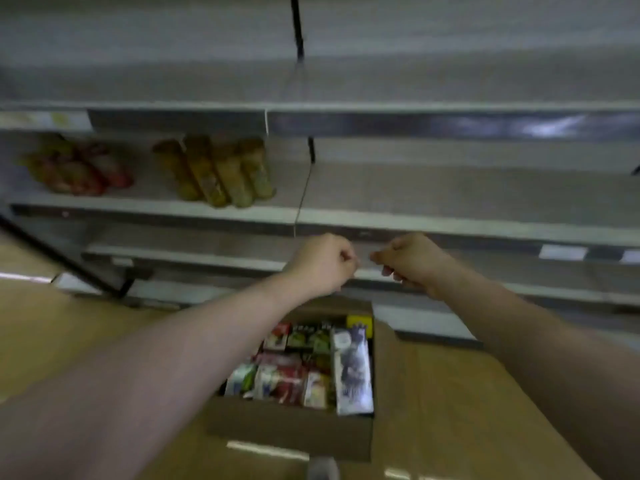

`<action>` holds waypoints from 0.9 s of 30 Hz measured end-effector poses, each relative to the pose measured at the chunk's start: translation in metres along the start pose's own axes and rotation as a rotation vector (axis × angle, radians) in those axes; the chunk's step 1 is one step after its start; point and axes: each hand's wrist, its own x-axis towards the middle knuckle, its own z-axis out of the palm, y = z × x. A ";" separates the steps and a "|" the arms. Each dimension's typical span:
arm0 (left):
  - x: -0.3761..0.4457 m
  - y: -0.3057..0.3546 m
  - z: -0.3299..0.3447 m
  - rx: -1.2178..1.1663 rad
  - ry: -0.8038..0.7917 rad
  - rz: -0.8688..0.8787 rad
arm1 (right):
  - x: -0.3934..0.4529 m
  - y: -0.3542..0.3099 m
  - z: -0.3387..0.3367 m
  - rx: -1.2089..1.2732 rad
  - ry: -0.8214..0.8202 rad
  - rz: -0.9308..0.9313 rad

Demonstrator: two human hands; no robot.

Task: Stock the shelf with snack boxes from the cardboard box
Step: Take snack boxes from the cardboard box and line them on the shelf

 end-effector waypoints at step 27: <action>0.061 -0.330 0.379 -0.758 -0.239 -0.416 | 0.200 0.401 0.279 0.036 0.520 0.067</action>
